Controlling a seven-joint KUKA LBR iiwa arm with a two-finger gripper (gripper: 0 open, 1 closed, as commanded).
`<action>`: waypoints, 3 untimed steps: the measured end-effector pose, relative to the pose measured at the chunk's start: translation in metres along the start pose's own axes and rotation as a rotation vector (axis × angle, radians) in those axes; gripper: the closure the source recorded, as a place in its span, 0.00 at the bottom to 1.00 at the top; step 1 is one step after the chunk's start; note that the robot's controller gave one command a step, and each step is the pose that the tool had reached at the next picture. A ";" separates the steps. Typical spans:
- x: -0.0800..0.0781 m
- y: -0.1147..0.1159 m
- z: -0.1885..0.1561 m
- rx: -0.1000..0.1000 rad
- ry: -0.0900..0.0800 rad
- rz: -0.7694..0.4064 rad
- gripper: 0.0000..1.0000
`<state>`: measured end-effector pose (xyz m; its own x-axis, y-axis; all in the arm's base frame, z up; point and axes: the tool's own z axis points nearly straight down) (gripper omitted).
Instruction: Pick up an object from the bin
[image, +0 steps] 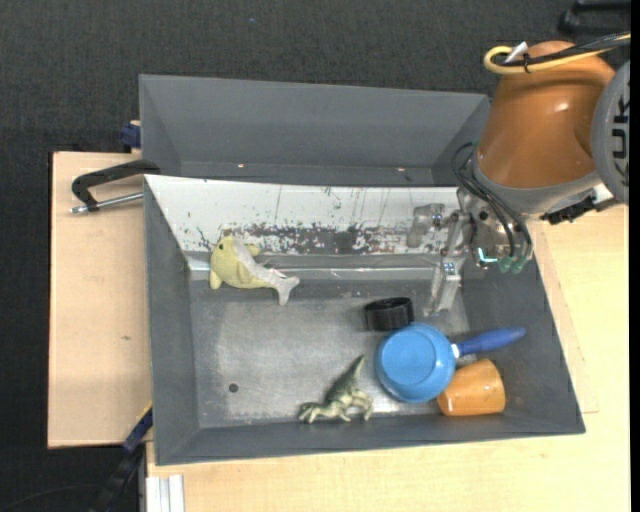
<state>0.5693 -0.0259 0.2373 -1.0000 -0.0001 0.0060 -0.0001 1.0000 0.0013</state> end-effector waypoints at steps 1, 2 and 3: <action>0.008 0.015 0.143 -0.004 0.000 -0.279 0.00; 0.002 -0.002 0.142 -0.006 -0.026 -0.377 0.00; -0.025 -0.021 0.161 0.001 -0.034 -0.585 0.00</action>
Offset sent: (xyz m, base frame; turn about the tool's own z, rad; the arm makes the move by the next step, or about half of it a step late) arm -0.0083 0.0112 -0.1427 -0.2794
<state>0.5934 -0.0470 0.0762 -0.8331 -0.5524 -0.0272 -0.5524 0.8335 -0.0064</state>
